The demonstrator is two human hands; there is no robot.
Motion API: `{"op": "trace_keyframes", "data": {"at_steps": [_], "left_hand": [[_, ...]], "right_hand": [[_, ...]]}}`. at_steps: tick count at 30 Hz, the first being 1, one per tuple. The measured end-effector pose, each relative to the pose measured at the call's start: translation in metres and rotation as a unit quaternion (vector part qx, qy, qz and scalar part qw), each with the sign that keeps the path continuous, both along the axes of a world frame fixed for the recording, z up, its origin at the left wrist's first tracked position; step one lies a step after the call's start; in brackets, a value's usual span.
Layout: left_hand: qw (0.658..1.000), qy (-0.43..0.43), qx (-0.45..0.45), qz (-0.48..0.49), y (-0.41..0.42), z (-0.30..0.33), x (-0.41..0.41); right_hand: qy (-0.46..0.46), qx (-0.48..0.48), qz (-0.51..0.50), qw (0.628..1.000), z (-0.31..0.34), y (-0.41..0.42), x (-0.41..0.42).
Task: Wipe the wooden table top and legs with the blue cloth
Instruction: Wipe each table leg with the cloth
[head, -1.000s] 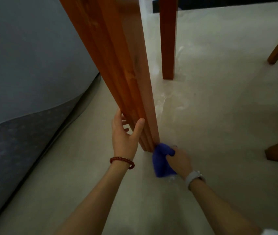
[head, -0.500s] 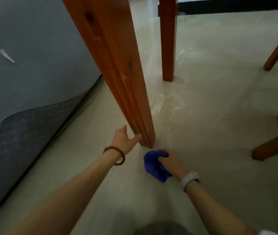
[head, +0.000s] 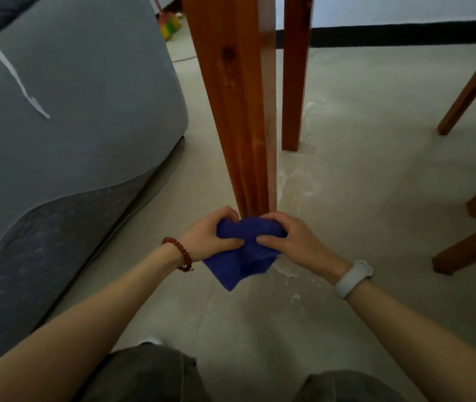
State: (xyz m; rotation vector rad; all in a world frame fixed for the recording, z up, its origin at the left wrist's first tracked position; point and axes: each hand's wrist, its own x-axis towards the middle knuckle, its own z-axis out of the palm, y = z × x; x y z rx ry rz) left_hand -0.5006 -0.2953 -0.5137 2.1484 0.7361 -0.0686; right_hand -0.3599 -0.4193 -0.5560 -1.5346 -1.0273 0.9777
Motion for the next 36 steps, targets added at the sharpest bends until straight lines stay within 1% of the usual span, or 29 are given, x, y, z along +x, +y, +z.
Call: {"op": "trace_keyframes", "data": {"at_steps": [2, 5, 7, 8, 11, 14, 16, 18, 22, 24, 26, 27, 29, 30, 31, 32, 33, 34, 35, 36], "left_hand": [[0.998, -0.050, -0.025, 0.008, 0.018, 0.003, -0.008], [0.981, -0.158, -0.072, 0.081, 0.048, 0.008, -0.017], [0.961, -0.228, -0.081, 0.136, 0.067, 0.009, -0.018], [0.952, -0.260, -0.074, 0.146, 0.077, 0.011, -0.018], [0.931, -0.331, -0.066, 0.136, 0.101, 0.022, -0.009], [0.898, -0.406, -0.062, 0.158, 0.113, 0.045, 0.009], [0.872, -0.455, -0.060, 0.173, 0.114, 0.064, 0.020], [0.849, -0.497, -0.071, 0.165, 0.112, 0.083, 0.029], [0.793, -0.578, -0.125, 0.144, 0.103, 0.136, 0.042], [0.763, -0.616, -0.148, 0.123, 0.097, 0.165, 0.052], [0.745, -0.641, -0.166, 0.084, 0.086, 0.189, 0.060], [0.740, -0.648, -0.166, 0.060, 0.079, 0.195, 0.063], [0.739, -0.657, -0.151, 0.012, 0.068, 0.190, 0.064], [0.742, -0.657, -0.132, -0.010, 0.065, 0.177, 0.062], [0.755, -0.646, -0.107, -0.027, 0.065, 0.157, 0.060], [0.778, -0.621, -0.086, -0.038, 0.068, 0.133, 0.057], [0.811, -0.579, -0.071, -0.040, 0.072, 0.105, 0.054], [0.853, -0.516, -0.065, -0.042, 0.079, 0.076, 0.052], [0.899, -0.431, -0.060, -0.054, 0.088, 0.047, 0.049], [0.937, -0.338, -0.050, -0.073, 0.097, 0.022, 0.046]], "right_hand": [[-0.008, 0.005, -0.017, 1.000, 0.015, -0.003, -0.003], [-0.069, 0.007, -0.116, 0.991, 0.044, -0.004, 0.002], [-0.135, 0.011, -0.191, 0.972, 0.062, -0.001, 0.008], [-0.166, 0.018, -0.226, 0.960, 0.072, 0.002, 0.008], [-0.205, 0.045, -0.325, 0.922, 0.096, 0.017, -0.001], [-0.157, 0.089, -0.422, 0.888, 0.109, 0.036, -0.018], [-0.139, 0.111, -0.463, 0.868, 0.114, 0.050, -0.031], [-0.123, 0.126, -0.489, 0.854, 0.119, 0.062, -0.044], [-0.099, 0.124, -0.488, 0.858, 0.123, 0.083, -0.062], [-0.090, 0.123, -0.498, 0.854, 0.121, 0.084, -0.061], [-0.088, 0.122, -0.505, 0.850, 0.121, 0.081, -0.058], [-0.087, 0.121, -0.504, 0.851, 0.122, 0.080, -0.056], [-0.082, 0.117, -0.500, 0.854, 0.125, 0.077, -0.056], [-0.083, 0.115, -0.498, 0.856, 0.124, 0.076, -0.056], [-0.086, 0.115, -0.494, 0.857, 0.124, 0.076, -0.056], [-0.088, 0.113, -0.492, 0.859, 0.124, 0.076, -0.057], [-0.091, 0.111, -0.491, 0.860, 0.124, 0.077, -0.056], [-0.091, 0.110, -0.490, 0.860, 0.124, 0.079, -0.057], [-0.088, 0.111, -0.491, 0.859, 0.123, 0.080, -0.057], [-0.079, 0.114, -0.494, 0.858, 0.122, 0.082, -0.058]]}}
